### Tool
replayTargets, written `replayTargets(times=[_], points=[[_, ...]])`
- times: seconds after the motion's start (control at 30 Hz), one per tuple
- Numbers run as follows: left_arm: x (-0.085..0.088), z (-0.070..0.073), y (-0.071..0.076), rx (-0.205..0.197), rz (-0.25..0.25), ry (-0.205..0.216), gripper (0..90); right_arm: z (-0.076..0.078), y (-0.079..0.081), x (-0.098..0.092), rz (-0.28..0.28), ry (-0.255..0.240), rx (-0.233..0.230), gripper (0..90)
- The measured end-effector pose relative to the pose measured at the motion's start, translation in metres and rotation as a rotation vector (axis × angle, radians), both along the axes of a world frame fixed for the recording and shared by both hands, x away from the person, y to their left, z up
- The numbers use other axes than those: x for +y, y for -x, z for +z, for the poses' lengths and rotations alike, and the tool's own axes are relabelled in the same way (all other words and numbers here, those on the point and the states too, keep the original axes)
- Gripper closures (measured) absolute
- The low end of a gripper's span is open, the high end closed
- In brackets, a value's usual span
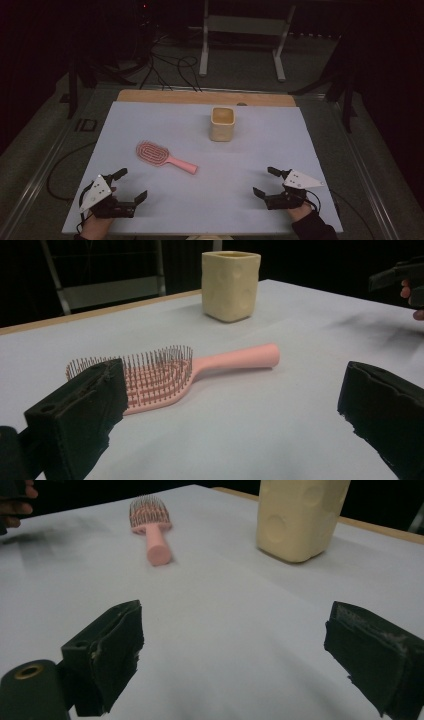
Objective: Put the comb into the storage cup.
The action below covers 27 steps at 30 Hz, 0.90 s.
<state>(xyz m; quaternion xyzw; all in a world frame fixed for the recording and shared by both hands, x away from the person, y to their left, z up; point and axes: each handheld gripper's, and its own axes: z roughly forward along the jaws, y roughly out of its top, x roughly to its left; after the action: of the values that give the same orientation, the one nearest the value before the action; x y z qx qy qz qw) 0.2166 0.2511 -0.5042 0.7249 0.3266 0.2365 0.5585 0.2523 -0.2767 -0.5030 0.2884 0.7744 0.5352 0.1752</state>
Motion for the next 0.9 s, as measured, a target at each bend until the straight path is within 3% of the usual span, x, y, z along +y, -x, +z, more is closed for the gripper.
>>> replayTargets(times=[0.3,0.67,0.9], points=[[-0.0016,-0.0008,-0.0038,0.012,-0.002,-0.004,0.3,-0.0004,0.0019,-0.0019,-0.004,-0.001,-0.001,8.6],[-0.0002,0.0026,0.0035,0.001,0.003,-0.021,0.2,0.002,0.0022,0.0022,-0.008,0.006,0.001,8.6],[-0.0022,0.004,0.0046,0.019,0.007,-0.04,0.2,0.0039,0.0025,0.0019,-0.004,-0.011,0.004,8.6]])
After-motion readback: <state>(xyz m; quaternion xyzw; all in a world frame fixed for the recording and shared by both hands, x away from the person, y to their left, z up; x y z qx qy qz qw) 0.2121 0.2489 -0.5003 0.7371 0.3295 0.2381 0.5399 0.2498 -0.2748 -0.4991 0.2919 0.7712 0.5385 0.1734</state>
